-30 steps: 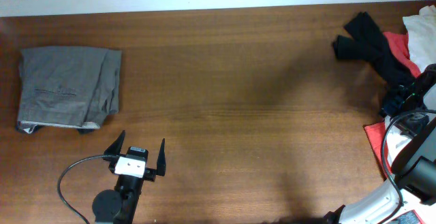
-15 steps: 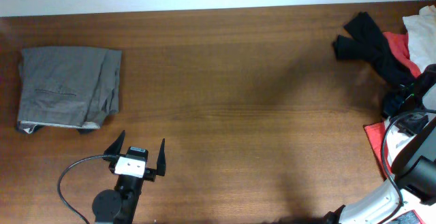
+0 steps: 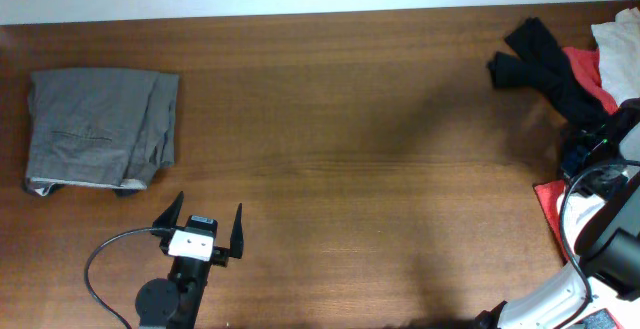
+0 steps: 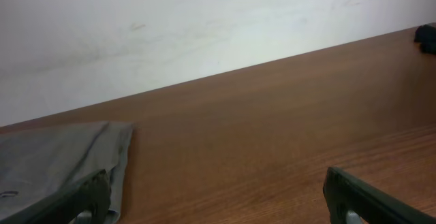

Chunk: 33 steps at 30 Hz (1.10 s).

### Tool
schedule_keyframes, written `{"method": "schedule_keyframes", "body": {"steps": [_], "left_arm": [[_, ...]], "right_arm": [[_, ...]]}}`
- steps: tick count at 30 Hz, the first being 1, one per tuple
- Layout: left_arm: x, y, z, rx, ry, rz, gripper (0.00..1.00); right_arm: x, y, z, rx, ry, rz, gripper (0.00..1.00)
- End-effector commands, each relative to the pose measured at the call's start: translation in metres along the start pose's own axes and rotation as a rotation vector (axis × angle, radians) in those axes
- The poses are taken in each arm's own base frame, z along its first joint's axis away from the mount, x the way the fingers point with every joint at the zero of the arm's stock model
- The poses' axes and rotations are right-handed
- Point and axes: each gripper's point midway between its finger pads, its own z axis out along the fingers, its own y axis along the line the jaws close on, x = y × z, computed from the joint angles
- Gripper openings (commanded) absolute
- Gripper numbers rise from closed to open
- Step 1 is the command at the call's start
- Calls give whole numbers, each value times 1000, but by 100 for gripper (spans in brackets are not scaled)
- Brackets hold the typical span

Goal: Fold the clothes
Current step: 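Grasp the white T-shirt in the pile with the right gripper, then lift and drag the white T-shirt leftward, spreading it on the table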

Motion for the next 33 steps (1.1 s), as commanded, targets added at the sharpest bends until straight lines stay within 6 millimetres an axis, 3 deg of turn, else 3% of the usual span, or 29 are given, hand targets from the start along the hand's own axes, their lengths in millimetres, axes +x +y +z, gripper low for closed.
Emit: {"method": "schedule_keyframes", "body": {"steps": [1, 14, 26, 30, 33], "left_arm": [[2, 0, 0, -4, 0, 13, 100], [2, 0, 0, -4, 0, 13, 99], [2, 0, 0, -4, 0, 13, 99], [2, 0, 0, -4, 0, 13, 99], [2, 0, 0, -4, 0, 13, 100]], "right_arm": [[-21, 2, -28, -17, -42, 14, 4], [-28, 12, -124, -53, -108, -13, 4], [-10, 5, -258, -131, -367, -8, 4], [8, 24, -305, -230, -456, -65, 4], [25, 54, -336, -328, -517, -150, 4]]}}
